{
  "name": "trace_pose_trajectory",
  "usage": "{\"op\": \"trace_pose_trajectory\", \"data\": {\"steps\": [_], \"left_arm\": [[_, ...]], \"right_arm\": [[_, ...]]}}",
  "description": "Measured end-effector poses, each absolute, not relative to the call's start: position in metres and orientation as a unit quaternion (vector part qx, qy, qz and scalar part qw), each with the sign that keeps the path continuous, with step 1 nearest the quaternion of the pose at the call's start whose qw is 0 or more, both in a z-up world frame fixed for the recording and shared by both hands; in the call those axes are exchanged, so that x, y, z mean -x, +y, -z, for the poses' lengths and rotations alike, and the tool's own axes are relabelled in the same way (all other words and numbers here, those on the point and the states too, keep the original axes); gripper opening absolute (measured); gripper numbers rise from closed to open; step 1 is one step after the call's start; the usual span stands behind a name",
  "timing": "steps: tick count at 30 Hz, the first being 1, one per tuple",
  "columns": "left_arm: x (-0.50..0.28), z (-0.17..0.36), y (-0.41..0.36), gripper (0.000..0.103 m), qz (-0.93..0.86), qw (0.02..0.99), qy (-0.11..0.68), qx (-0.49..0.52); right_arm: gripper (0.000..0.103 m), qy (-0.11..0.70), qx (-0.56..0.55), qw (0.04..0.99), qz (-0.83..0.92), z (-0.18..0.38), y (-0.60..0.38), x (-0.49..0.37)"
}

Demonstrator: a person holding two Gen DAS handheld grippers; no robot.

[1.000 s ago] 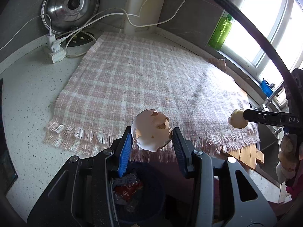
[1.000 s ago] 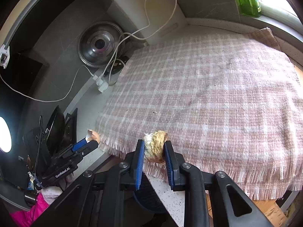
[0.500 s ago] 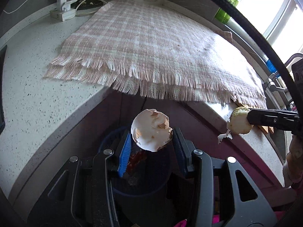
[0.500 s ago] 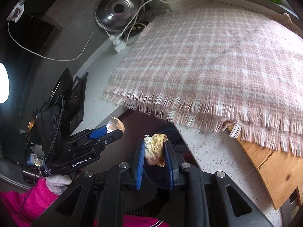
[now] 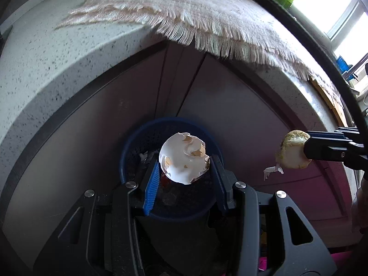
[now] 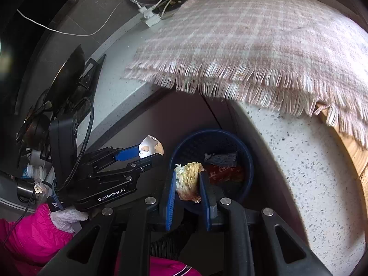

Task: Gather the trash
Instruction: 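Lift and carry the eggshell and walnut shell with both tools to the wastebasket, then open both tools to drop the eggshell and walnut shell into the wastebasket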

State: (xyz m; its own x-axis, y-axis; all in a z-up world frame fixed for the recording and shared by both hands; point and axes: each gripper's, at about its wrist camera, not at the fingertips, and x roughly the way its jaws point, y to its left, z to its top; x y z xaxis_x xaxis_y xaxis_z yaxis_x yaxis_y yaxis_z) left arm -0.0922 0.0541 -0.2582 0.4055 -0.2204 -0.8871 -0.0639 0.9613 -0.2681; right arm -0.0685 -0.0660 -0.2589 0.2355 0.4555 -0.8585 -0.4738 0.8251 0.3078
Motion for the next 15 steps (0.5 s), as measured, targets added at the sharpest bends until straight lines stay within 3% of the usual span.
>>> {"op": "trace_pose_trajectory", "data": {"steps": [15], "left_arm": [[0.098, 0.329, 0.054, 0.043, 0.022, 0.799, 0.585, 0.137]], "right_arm": [[0.019, 0.581, 0.077, 0.760, -0.282, 0.341, -0.032, 0.059]]}}
